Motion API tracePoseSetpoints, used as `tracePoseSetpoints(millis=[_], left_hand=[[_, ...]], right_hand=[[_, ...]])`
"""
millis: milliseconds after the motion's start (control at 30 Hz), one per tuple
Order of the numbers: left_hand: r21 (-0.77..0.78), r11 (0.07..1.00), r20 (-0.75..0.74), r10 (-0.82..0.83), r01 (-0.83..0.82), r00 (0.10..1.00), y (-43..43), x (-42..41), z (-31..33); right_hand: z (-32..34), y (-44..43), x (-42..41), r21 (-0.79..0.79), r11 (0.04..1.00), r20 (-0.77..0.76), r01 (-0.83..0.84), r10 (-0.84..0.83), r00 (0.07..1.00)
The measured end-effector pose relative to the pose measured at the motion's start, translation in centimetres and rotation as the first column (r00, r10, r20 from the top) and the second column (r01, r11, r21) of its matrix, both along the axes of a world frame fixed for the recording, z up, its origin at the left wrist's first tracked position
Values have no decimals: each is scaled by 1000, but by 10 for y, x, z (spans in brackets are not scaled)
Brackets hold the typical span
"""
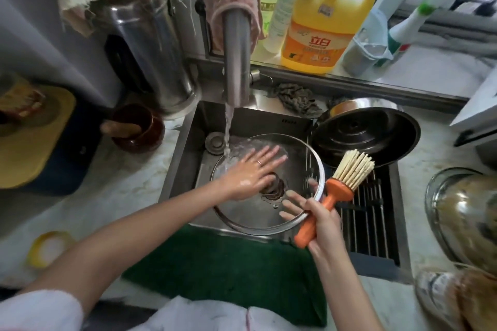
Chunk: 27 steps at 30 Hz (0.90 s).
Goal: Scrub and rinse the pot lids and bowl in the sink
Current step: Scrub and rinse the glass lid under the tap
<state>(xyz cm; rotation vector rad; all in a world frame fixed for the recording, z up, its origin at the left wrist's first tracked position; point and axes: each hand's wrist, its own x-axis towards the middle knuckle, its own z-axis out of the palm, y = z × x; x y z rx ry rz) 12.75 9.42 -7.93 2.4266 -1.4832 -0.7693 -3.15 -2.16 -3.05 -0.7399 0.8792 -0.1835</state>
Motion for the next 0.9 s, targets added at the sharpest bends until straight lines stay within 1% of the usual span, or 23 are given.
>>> tracePoseSetpoints(millis=[33,100,167,233,300,333,367,400,433,467,500,533,567,600,633,667,700,800,900], left_hand=[[-3,999,31,33,-33,999,1,7,-3],[49,995,94,86,-90,992,8,15,-6],[145,984,162,79,-103,984,20,17,-2],[220,970,195,58,-101,979,36,23,10],[245,962,152,85,-121,985,51,29,23],[201,968,85,136,-150,987,57,29,25],[101,969,-9,226,-224,974,60,25,28],[-23,939,-119,338,-343,934,63,21,30],[-119,869,-233,446,-481,864,65,14,34],[-156,774,-325,547,-614,772,67,10,41],[-125,684,-401,628,-719,667,70,8,47],[-38,601,-505,678,-798,534,74,8,52],[85,516,-647,679,-852,347,77,9,59],[207,458,-767,624,-864,147,82,10,64],[286,447,-834,552,-848,9,87,11,70],[306,462,-863,504,-832,-38,92,12,74],[294,472,-879,475,-831,-41,97,14,80],[206,475,-928,371,-856,-18,111,20,89],[137,513,-969,249,-847,-6,125,24,94]], right_hand=[[1,1,0,0,1000,0,1,-1,1000],[2,1,-1,12,1000,0,10,-10,1000],[1,0,-1,29,999,-9,24,-24,1000],[-1,-2,1,50,998,-12,37,-36,999],[-3,-2,4,73,996,-18,55,-54,998],[-5,-3,4,84,994,-29,64,-62,998],[-7,-4,3,101,992,-40,73,-69,997],[-7,-6,2,123,989,-41,77,-72,997],[-8,-8,0,151,986,-41,74,-69,997],[-7,-9,0,183,981,-32,62,-57,998],[-6,-9,-1,213,976,-24,44,-40,999],[-6,-9,-1,235,972,-16,22,-18,1000],[-5,-8,-2,251,968,-7,-2,4,1000],[-5,-7,-2,272,962,3,-18,17,1000],[-3,-5,-1,296,955,18,-33,29,999],[-3,-2,-1,321,946,37,-43,33,999],[-4,1,1,343,938,48,-48,33,998],[-9,15,10,408,912,69,-45,18,997],[-13,28,19,458,883,131,-101,46,990]])
